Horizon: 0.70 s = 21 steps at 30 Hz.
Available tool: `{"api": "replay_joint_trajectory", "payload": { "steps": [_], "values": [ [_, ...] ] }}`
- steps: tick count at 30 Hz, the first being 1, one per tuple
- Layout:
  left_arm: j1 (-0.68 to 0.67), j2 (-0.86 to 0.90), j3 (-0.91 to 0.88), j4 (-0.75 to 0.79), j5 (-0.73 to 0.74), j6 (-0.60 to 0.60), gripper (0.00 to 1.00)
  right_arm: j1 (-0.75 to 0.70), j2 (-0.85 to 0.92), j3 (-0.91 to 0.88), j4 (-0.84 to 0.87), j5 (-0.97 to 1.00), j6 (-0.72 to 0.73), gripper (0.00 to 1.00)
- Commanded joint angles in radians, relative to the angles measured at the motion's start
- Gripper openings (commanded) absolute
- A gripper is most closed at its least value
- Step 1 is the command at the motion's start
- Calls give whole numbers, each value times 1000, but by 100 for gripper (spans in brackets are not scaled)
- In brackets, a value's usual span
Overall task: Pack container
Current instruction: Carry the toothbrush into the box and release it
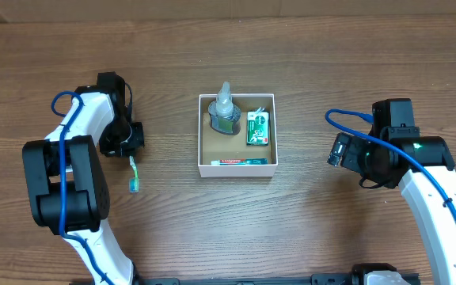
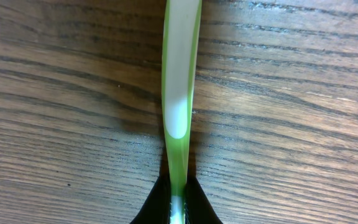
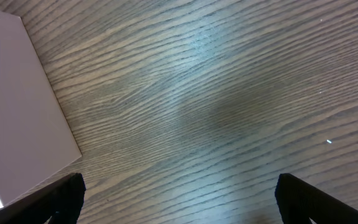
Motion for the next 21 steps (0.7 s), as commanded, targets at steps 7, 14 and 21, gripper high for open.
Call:
{"api": "replay_joint_trajectory", "payload": {
  "steps": [7, 14, 21],
  "values": [
    [-24, -49, 35, -39, -1, -11, 4, -3, -4, 13, 5, -2, 0, 100],
    [-174, -327, 110, -36, 2, 73, 4, -3, -4, 13, 6, -2, 0, 100],
    [-475, -488, 117, 19, 2, 397, 4, -3, -4, 13, 10, -2, 0, 100]
  ]
}}
